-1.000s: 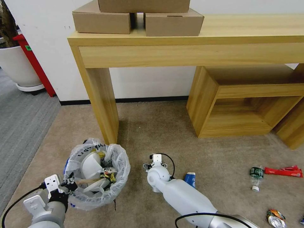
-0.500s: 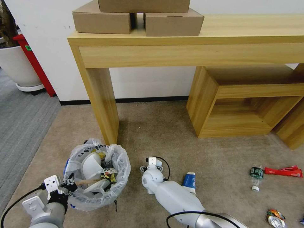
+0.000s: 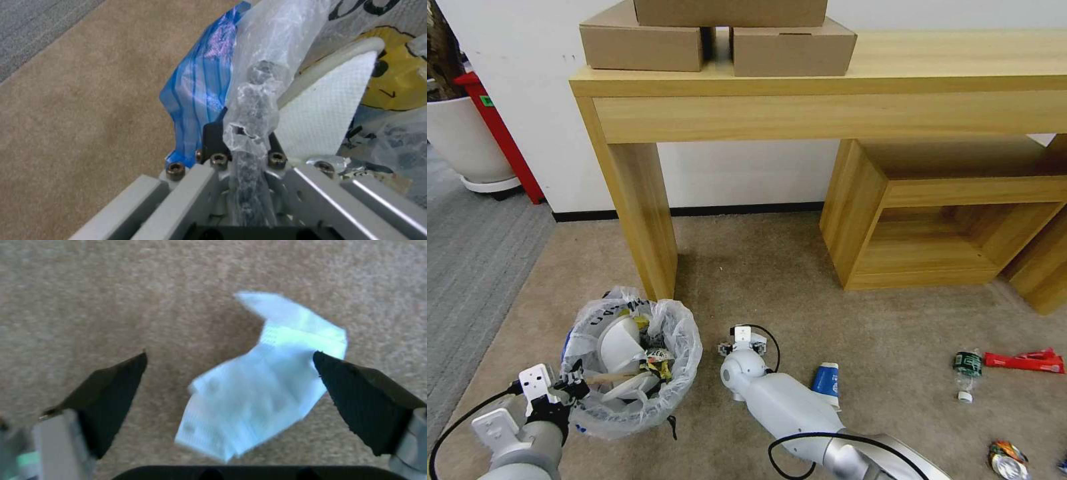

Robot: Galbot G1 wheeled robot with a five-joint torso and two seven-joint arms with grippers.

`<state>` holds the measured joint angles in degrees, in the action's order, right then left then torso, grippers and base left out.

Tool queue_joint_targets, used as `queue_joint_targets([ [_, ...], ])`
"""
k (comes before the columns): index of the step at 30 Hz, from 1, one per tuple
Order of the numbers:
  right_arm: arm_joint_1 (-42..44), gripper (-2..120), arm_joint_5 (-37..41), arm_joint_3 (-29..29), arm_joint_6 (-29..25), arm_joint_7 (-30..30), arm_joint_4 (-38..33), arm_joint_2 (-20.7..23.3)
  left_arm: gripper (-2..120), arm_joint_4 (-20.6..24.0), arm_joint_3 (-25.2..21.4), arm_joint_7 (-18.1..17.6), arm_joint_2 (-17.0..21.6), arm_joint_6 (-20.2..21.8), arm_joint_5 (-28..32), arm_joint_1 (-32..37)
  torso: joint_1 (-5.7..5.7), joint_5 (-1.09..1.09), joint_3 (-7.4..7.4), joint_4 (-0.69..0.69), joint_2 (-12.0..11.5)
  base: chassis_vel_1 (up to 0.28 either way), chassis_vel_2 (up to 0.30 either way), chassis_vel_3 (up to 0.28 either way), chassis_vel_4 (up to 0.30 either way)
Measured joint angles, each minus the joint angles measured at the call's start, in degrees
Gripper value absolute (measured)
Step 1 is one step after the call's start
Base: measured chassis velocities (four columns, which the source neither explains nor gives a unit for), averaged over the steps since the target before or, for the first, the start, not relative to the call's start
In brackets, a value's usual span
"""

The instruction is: Pick up the trash bin and place the garbage on the floor into it.

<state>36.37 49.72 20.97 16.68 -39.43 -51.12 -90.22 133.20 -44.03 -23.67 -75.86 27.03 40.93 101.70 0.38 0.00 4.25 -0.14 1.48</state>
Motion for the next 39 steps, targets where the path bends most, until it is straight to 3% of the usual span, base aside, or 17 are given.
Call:
queue_joint_targets([
  [16, 2.11, 37, -1.42, -0.73, -0.13, -1.12, -3.35, 3.09, 0, -1.17, 0.68, -0.1, -0.18, 0.03, -0.52, -0.68, 0.0, 0.01, 0.0, 0.01, 0.0, 0.0, 0.0, 0.0, 0.0],
  [24, 3.87, 8, -1.05, -0.53, -0.1, -1.25, -8.44, 6.75, 0, -1.41, 0.74, -0.07, -0.1, 0.02, -0.54, -1.13, 0.0, 0.01, 0.0, 0.01, 0.0, 0.0, 0.0, 0.0, 0.0],
  [26, 5.22, 0, -0.32, -0.66, -0.21, -1.04, -13.28, 9.4, 0, -1.45, 0.57, -0.07, 0.23, 0.02, -0.4, -1.31, 0.0, 0.01, 0.0, 0.01, 0.0, 0.0, 0.0, 0.0, 0.0],
  [27, 5.22, 0, -0.32, -0.66, -0.21, -1.04, -13.28, 9.4, 0, -1.45, 0.57, -0.07, 0.23, 0.02, -0.4, -1.31, 0.0, 0.01, 0.0, 0.01, 0.0, 0.0, 0.0, 0.0, 0.0],
  [30, 7.95, 0, 1.14, -1.51, -0.61, -0.29, -23.68, 13.94, 0, -1.45, 0.13, -0.11, 0.52, 0.02, -0.2, -1.27, 0.0, 0.02, 0.0, 0.01, 0.0, 0.0, 0.0, 0.0, 0.0],
  [35, 10.64, 0, 2.36, -3.31, -2.02, 1.01, -33.81, 18.86, 0, -1.38, -0.05, -0.17, 0.56, 0.02, -0.16, -1.22, 0.0, 0.02, 0.0, 0.01, 0.0, 0.0, 0.0, 0.0, 0.0],
  [38, 12.25, 0, 2.38, -5.25, -4.84, 4.06, -43.75, 24.79, 0, -1.29, -0.06, -0.19, 0.52, 0.02, -0.19, -1.11, 0.0, 0.02, 0.0, 0.01, 0.0, 0.0, 0.0, 0.0, 0.0],
  [39, 12.25, 0, 2.38, -5.25, -4.84, 4.06, -43.75, 24.79, 0, -1.29, -0.06, -0.19, 0.52, 0.02, -0.19, -1.11, 0.0, 0.02, 0.0, 0.01, 0.0, 0.0, 0.0, 0.0, 0.0],
])
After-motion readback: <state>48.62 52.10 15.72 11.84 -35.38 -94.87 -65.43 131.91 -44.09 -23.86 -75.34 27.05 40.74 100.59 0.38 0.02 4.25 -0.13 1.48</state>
